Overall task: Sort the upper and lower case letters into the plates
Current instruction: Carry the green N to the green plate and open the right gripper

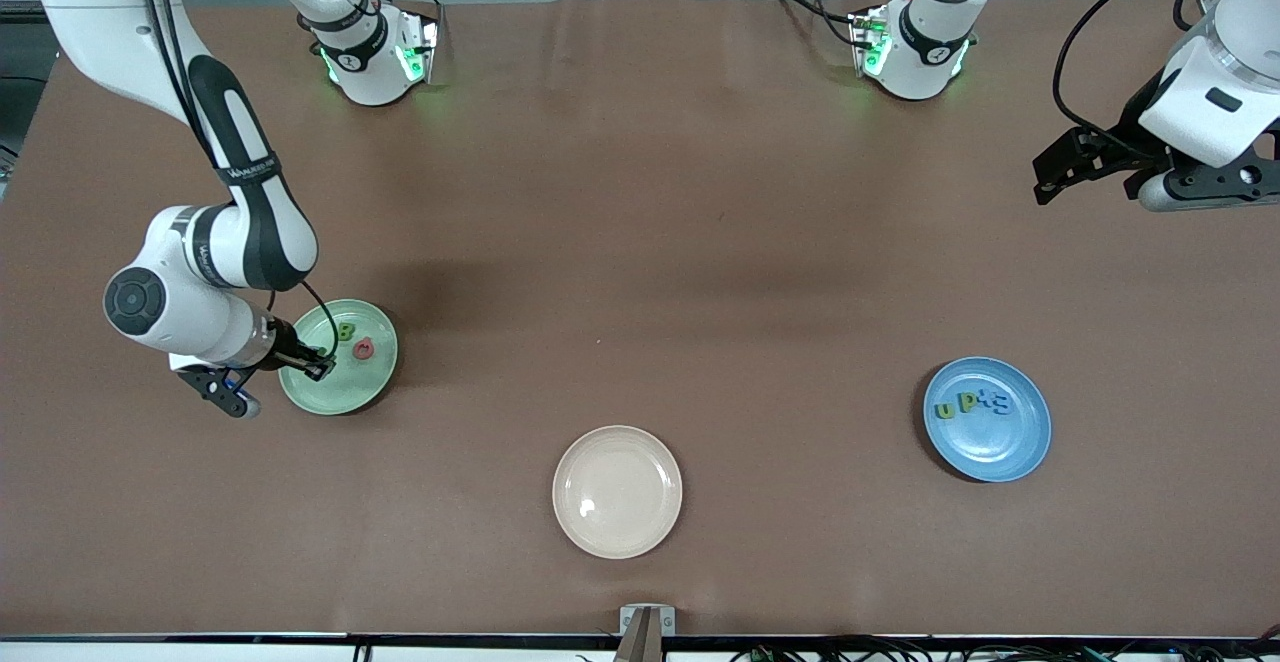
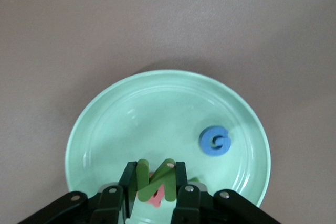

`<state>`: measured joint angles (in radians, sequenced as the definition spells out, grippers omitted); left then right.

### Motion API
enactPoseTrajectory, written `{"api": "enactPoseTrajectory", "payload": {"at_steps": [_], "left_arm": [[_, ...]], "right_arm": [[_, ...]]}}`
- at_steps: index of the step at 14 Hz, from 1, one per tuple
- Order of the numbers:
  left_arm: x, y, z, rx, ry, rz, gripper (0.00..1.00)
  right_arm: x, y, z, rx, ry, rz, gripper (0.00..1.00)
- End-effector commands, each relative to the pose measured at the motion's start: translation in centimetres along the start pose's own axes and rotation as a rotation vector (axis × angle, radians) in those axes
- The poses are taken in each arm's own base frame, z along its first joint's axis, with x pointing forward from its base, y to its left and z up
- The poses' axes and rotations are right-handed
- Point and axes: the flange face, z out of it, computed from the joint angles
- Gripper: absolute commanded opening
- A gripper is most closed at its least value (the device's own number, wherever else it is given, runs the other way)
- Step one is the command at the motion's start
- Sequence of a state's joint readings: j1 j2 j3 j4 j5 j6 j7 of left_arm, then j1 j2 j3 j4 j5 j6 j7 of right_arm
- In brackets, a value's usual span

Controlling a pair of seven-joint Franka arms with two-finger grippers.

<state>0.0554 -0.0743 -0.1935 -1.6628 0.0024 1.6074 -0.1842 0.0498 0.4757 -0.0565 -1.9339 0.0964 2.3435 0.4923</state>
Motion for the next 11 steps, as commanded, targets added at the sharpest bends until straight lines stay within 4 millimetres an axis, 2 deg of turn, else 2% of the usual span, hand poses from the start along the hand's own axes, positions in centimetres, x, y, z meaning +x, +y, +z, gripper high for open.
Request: {"api": "enactPoseTrajectory", "payload": {"at_steps": [1,6,10,11], "left_arm": [[-0.2,0.0,-0.5,-0.017,-0.001,0.001,1.0],[-0.2,0.1,-0.4,-0.015,-0.002,0.001,1.0],[-0.2,0.2,-0.3,-0.016,-0.005,0.003,1.0],[-0.2,0.2,-0.3,-0.016,-0.007,0.003,1.0]], "right_arm": [[1.3,2.3,1.8,0.006,0.005,-0.023,0.0],[1.0,2.1,4.3,0.0,-0.004,-0.026,0.0],[0.1,1.6,5.0,-0.01,-0.019,-0.039,0.02],[0.0,1.4,5.0,-0.013,-0.024,-0.039,0.14]]}}
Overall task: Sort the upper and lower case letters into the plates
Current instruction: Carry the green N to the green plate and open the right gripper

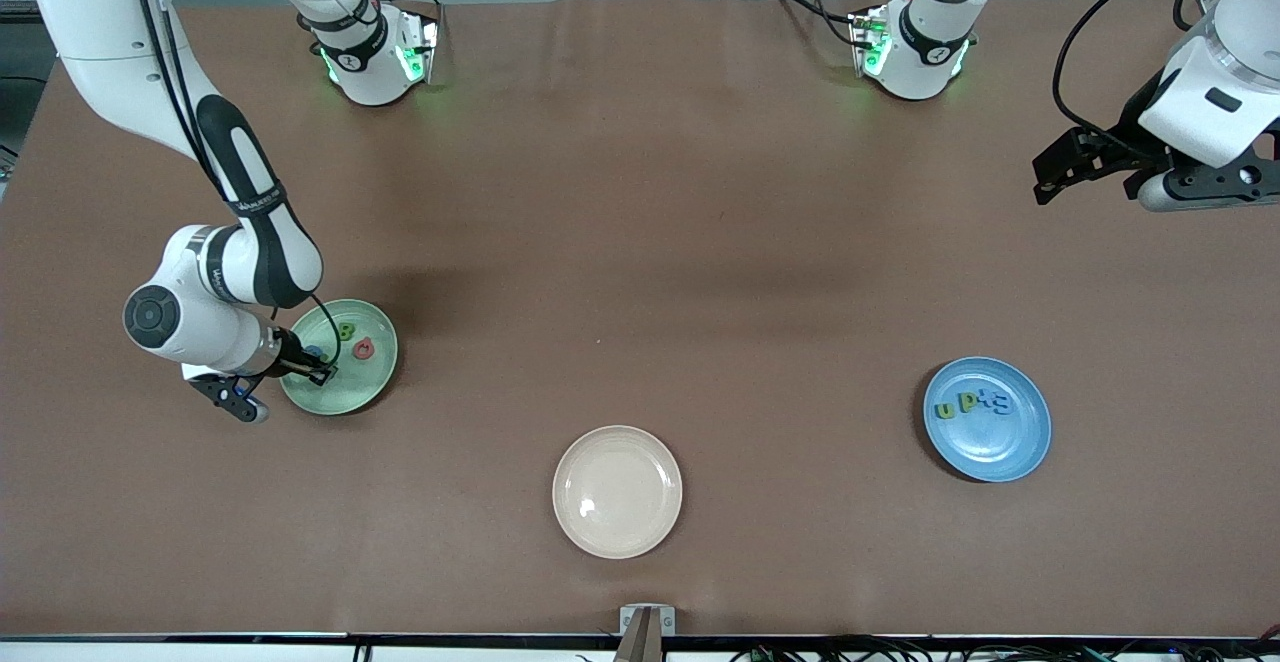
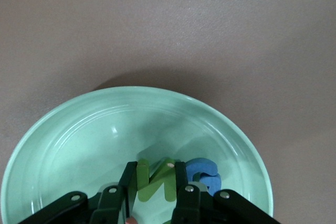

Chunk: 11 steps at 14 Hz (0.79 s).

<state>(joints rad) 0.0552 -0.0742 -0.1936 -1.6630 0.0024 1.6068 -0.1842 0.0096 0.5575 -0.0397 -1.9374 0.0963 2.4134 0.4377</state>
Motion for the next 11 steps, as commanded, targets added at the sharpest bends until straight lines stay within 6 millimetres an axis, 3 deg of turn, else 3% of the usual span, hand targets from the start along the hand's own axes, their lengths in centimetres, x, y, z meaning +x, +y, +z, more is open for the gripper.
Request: {"api": "enactPoseTrajectory", "payload": {"at_steps": [1,2,7,11], "left_arm": [[-0.2,0.1,-0.3,-0.016,-0.007,0.001,1.0],[-0.2,0.1,-0.3,-0.016,-0.006,0.001,1.0],[-0.3,0.1,-0.3,-0.016,-0.007,0.002,1.0],[-0.2,0.1,-0.4,-0.015,-0.003,0.001,1.0]], "right_arm": [[-0.9,-0.3,0.4,-0.007,-0.011,-0.02,0.52],[-0.8,-0.3,0.2,-0.007,-0.009,-0.02,1.0],[-0.3,-0.7,-1.1,-0.004,-0.009,-0.023,1.0],[0.6,-1.6,-3.8,-0.019,-0.043,-0.036,1.0]]}}
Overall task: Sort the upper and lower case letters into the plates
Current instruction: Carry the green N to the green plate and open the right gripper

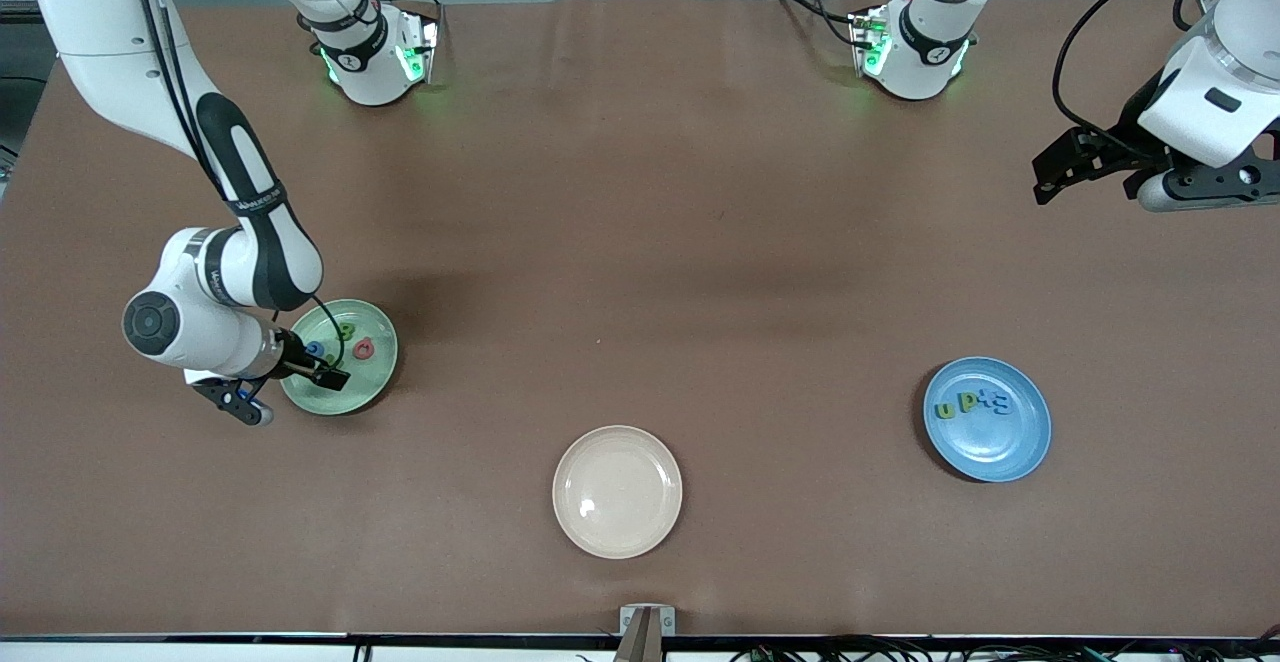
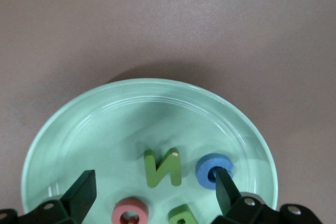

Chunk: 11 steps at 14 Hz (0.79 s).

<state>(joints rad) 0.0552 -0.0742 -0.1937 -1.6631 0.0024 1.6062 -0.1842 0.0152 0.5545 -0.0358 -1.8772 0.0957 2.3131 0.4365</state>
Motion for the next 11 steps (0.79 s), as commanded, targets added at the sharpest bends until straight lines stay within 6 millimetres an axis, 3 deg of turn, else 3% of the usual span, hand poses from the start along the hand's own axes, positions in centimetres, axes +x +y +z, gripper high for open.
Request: {"api": "enactPoseTrajectory", "payload": {"at_steps": [1,7,11], "left_arm": [[-0.2,0.2,-0.4,-0.017,-0.002,0.001,1.0],[-0.2,-0.1,-0.4,-0.016,-0.002,-0.002,1.0],[-0.2,-0.2,-0.6,-0.017,0.001,-0.004,1.0]], "right_arm": [[0.3,-0.6,-3.8,-0.022,-0.004,-0.055,1.0],[0.4,-0.1,-12.7,-0.088,-0.037,-0.363,1.0],[-0.2,2.4,-19.0,-0.081,-0.05,-0.443,1.0]]}}
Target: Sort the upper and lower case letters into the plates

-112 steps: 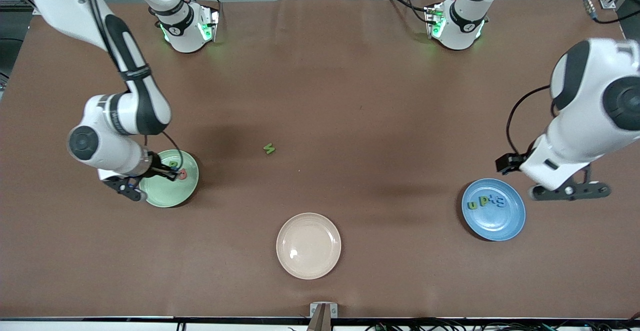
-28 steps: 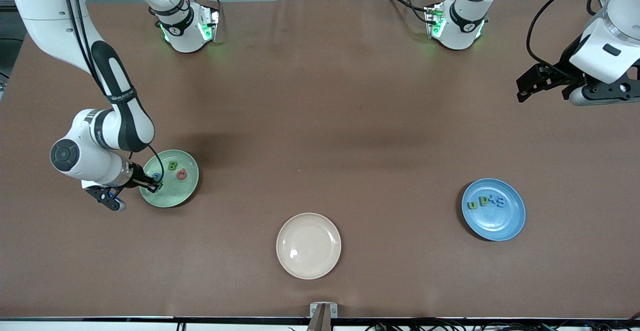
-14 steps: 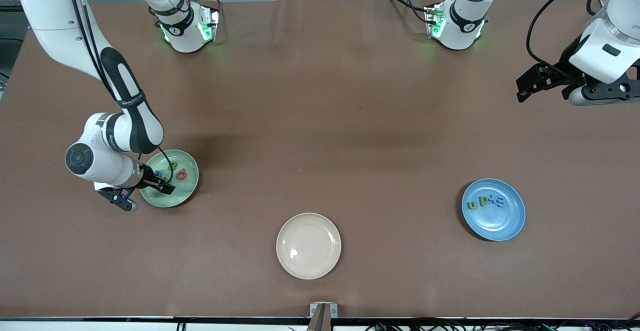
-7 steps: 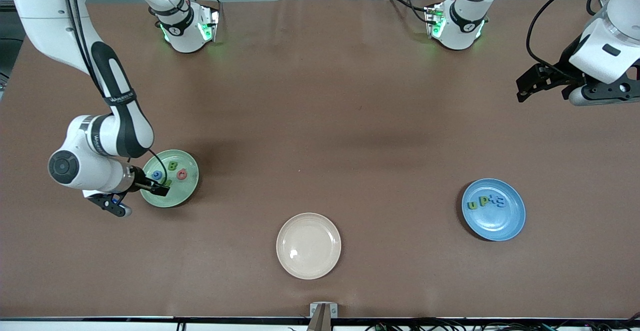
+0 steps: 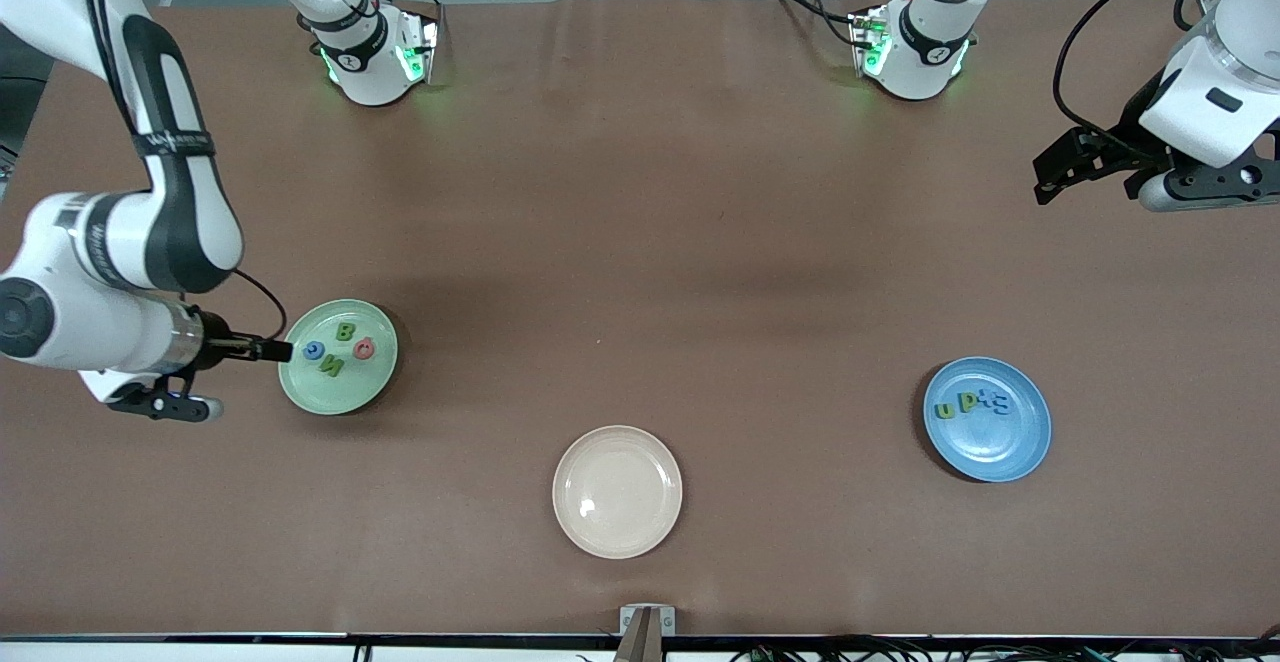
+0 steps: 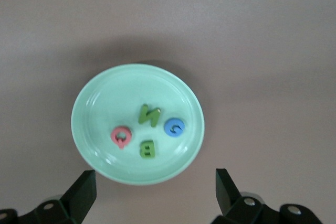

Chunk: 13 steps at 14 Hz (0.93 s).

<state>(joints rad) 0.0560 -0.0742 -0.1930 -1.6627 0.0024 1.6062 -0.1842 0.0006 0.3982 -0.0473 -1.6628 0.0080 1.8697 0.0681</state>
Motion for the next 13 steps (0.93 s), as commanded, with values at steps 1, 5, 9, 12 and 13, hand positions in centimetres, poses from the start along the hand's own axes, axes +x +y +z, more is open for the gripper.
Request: {"api": "enactPoseTrajectory", "payload": {"at_steps": [1,5,9,12,13], "left_arm": [[-0.2,-0.1,-0.6,-0.016,0.005,-0.001,1.0],[-0.1,-0.2,-0.9,-0.018,0.017,-0.003,1.0],[-0.8,-0.6,-1.9,-0.017,0.042,-0.009,1.0],[-0.5,-1.5,-1.7,-0.018,0.046,-0.027,1.0],[-0.5,-1.6,-1.7,-0.018,0.051,-0.03,1.0]], "right_arm": [[-2.0,2.0,-4.6,-0.004,0.017,-0.055,1.0],[-3.0,3.6,-11.5,-0.003,-0.006,-0.075,1.0],[-3.4,3.5,-14.8,-0.014,0.025,-0.08,1.0],[-3.2,3.3,-14.9,-0.02,0.031,-0.084,1.0],[-3.1,3.1,-15.9,-0.019,0.052,-0.085,1.0]]}}
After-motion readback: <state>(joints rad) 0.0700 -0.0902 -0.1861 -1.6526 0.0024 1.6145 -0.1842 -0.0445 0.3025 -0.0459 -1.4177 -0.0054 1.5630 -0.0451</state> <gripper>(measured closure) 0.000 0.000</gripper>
